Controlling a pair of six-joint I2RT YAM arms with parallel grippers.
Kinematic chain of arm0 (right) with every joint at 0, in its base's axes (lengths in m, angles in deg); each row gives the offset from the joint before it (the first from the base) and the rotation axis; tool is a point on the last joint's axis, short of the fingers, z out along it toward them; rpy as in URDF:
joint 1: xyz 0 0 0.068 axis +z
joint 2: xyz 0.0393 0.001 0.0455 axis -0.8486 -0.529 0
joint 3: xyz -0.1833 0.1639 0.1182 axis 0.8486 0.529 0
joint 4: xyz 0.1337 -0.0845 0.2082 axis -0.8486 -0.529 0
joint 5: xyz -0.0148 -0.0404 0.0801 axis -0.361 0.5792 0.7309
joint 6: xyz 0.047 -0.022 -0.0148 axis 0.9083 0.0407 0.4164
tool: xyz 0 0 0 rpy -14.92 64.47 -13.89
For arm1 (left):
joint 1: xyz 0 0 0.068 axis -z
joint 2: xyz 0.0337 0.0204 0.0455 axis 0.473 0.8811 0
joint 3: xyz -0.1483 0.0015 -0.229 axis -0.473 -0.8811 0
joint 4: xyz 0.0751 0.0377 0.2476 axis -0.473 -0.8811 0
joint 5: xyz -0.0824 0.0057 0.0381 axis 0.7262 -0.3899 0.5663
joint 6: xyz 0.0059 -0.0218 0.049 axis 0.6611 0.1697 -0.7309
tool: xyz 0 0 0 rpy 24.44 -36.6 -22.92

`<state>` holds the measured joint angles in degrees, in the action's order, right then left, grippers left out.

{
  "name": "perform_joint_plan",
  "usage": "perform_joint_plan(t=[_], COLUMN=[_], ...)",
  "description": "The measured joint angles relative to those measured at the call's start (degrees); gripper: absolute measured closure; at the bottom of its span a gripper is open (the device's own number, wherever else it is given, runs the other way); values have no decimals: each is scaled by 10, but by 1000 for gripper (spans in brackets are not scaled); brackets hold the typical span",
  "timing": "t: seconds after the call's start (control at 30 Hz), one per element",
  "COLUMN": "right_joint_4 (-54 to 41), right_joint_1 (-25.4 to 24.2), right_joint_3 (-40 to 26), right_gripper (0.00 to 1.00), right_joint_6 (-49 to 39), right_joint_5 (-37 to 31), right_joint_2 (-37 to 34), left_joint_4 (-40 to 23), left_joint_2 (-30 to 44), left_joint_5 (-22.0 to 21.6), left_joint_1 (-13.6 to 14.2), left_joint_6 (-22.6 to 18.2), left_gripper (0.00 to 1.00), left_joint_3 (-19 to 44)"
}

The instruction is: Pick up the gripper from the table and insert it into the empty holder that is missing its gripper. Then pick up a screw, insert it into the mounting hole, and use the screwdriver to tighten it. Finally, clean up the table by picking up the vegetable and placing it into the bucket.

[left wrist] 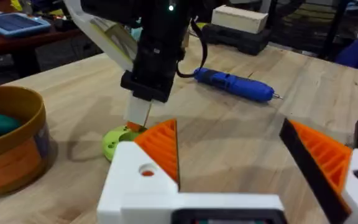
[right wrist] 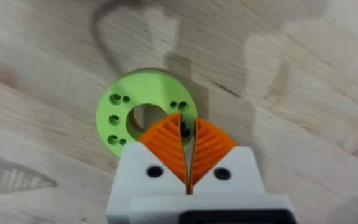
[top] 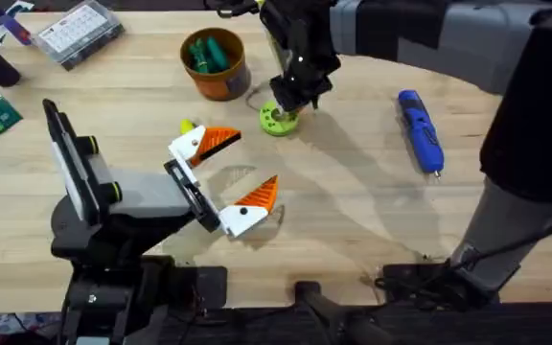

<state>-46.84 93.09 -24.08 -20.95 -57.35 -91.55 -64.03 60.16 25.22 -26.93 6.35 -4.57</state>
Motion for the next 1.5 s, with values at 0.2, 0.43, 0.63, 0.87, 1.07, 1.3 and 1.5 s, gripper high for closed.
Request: perform_joint_plan(t=[0.2, 0.43, 0.63, 0.87, 1.07, 1.3, 1.5], right_joint_4=[0, -1, -6, -17, -53, -92, -142], right_joint_1=[0, 0, 0, 0, 0, 0, 1], right_joint_3=[0, 0, 0, -1, -27, -80, -141], right_gripper=[991, 992, 994, 995, 995, 995, 995], right_joint_6=[0, 0, 0, 0, 0, 0, 0], right_joint_5=[0, 0, 1, 3, 3, 3, 4], right_joint_2=[0, 0, 4, 4, 5, 5, 5], left_joint_4=[0, 0, 0, 0, -1, -1, -1], left_joint_2=[0, 0, 0, 0, 0, 0, 0], left_joint_5=[0, 0, 0, 0, 0, 0, 0], left_joint_1=[0, 0, 0, 0, 0, 0, 0], left_joint_6=[0, 0, 0, 0, 0, 0, 0], left_gripper=[14, 14, 14, 14, 14, 14, 14], left_joint_3=[0, 0, 0, 0, 0, 0, 0])
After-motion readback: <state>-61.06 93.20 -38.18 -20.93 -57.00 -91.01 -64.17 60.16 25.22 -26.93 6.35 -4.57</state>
